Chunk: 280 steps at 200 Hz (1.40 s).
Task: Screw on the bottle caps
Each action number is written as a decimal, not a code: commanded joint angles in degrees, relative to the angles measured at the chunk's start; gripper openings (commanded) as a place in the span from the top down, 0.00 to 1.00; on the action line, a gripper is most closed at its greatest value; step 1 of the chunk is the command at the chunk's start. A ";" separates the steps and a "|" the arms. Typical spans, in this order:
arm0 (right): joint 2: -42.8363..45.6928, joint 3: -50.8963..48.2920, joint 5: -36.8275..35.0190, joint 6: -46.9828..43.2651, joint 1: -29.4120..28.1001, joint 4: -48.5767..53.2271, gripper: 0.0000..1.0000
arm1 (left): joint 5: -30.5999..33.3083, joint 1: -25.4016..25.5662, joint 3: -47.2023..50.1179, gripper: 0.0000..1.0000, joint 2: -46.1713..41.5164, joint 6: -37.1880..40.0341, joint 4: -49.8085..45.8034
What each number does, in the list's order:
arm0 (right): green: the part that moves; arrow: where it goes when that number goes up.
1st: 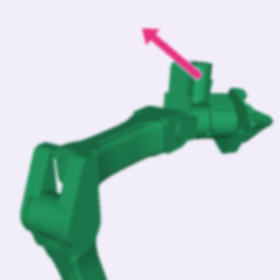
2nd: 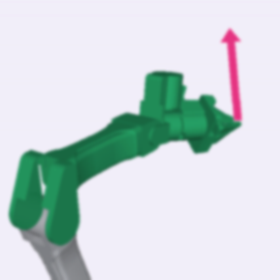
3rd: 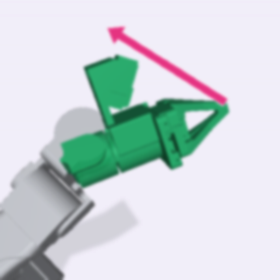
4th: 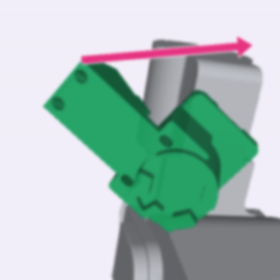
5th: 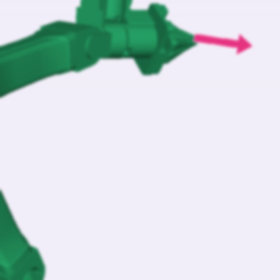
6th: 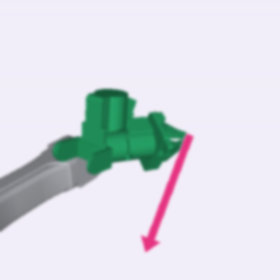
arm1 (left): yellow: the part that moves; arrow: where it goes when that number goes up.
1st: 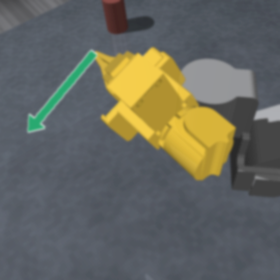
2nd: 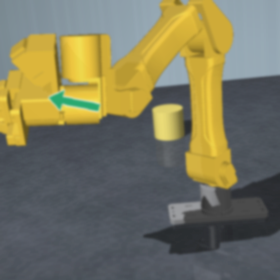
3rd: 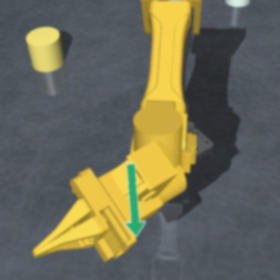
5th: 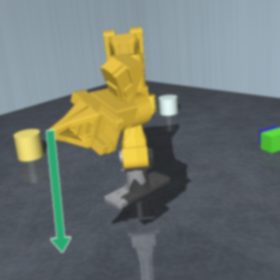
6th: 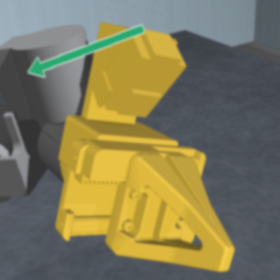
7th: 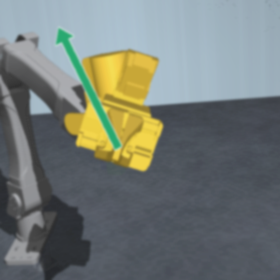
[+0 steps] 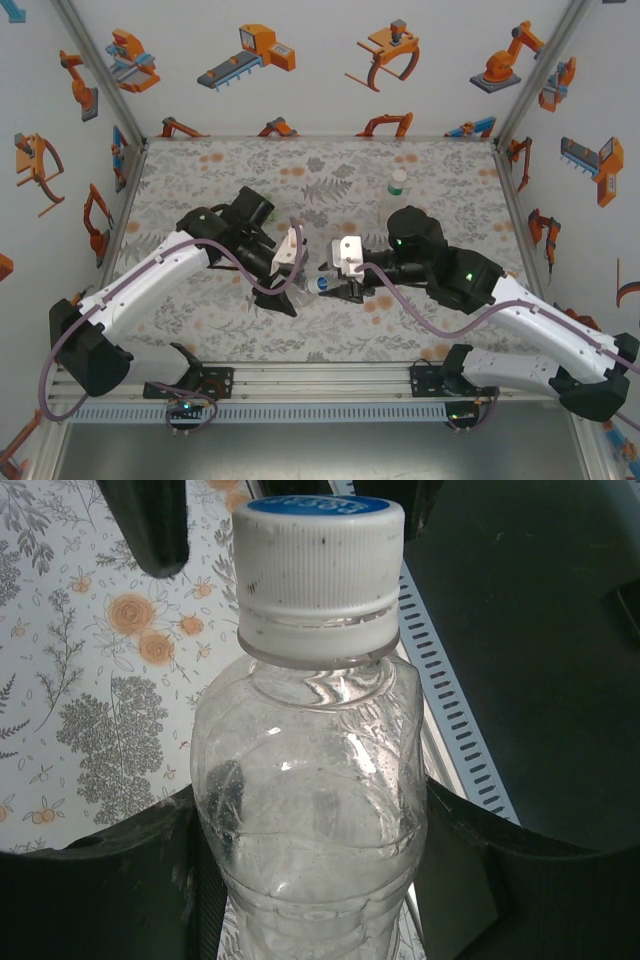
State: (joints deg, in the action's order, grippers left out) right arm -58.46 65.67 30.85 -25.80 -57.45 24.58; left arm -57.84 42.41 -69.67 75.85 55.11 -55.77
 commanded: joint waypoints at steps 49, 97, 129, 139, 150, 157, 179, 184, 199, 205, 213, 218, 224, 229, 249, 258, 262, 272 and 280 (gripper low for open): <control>0.01 -1.44 2.20 -0.84 0.06 -3.04 0.69 | -1.94 0.48 -1.74 1.00 0.22 1.95 -1.91; 0.27 -2.10 -4.24 7.25 0.06 -5.58 1.00 | 1.53 0.48 -1.25 1.00 -1.51 1.20 0.51; 0.27 -3.46 -9.56 16.95 0.06 -9.82 1.00 | 7.75 0.53 3.74 1.00 -6.92 -4.04 11.22; 0.36 -4.38 -11.63 20.81 0.08 -11.90 1.00 | 10.67 0.48 5.73 1.00 -8.76 -5.79 15.07; 0.48 -5.34 -14.32 25.21 0.08 -14.38 1.00 | 14.20 0.55 7.49 1.00 -10.58 -7.30 18.65; 0.52 -5.98 -16.50 28.11 0.06 -15.88 1.00 | 16.15 0.48 8.32 1.00 -11.65 -8.17 20.70; 0.27 -6.82 -25.52 39.22 0.06 -18.97 1.00 | 21.95 0.43 11.27 1.00 -14.50 -10.48 26.67; 0.08 -6.81 -28.03 41.86 0.07 -19.16 1.00 | 23.35 0.41 11.90 1.00 -15.08 -10.93 27.97; -0.25 -6.37 -34.65 50.36 0.06 -18.77 1.00 | 27.65 0.44 13.39 1.00 -16.33 -12.05 31.08; -0.49 -6.11 -37.11 53.88 0.10 -18.42 1.00 | 29.22 0.39 13.76 1.00 -16.79 -12.29 31.98; -0.84 -5.88 -39.91 58.77 0.11 -17.86 1.00 | 31.22 0.39 14.18 1.00 -17.21 -12.69 33.20; -1.10 -5.63 -41.55 61.68 0.07 -17.37 1.00 | 32.33 0.40 14.46 1.00 -17.41 -12.93 33.77; -1.43 -5.52 -43.21 65.09 0.06 -16.92 1.00 | 33.42 0.40 14.75 1.00 -17.64 -12.95 34.21; -1.68 -5.39 -44.13 67.83 0.06 -16.77 1.00 | 34.23 0.39 14.93 1.00 -17.82 -12.93 34.70; -2.82 -5.86 -46.18 77.69 0.06 -16.97 1.00 | 36.57 0.40 15.34 1.00 -17.96 -13.45 35.92; -3.36 -6.08 -46.40 81.78 0.15 -17.02 1.00 | 37.40 0.41 15.36 1.00 -17.91 -13.58 36.13; -3.68 -6.13 -46.41 83.65 0.27 -16.95 1.00 | 37.71 0.40 15.35 1.00 -17.88 -13.62 36.23; -4.37 -6.07 -46.16 88.03 0.50 -16.52 1.00 | 38.53 0.46 15.32 1.00 -17.61 -13.72 36.23; -4.84 -6.07 -45.36 90.98 0.82 -16.84 1.00 | 39.02 0.46 15.25 1.00 -17.40 -13.81 36.23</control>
State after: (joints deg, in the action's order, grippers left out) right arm -62.33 59.09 -7.25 47.94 -58.19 8.10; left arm -22.11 42.72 -54.61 59.46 42.00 -21.19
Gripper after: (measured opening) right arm 0.320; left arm 0.584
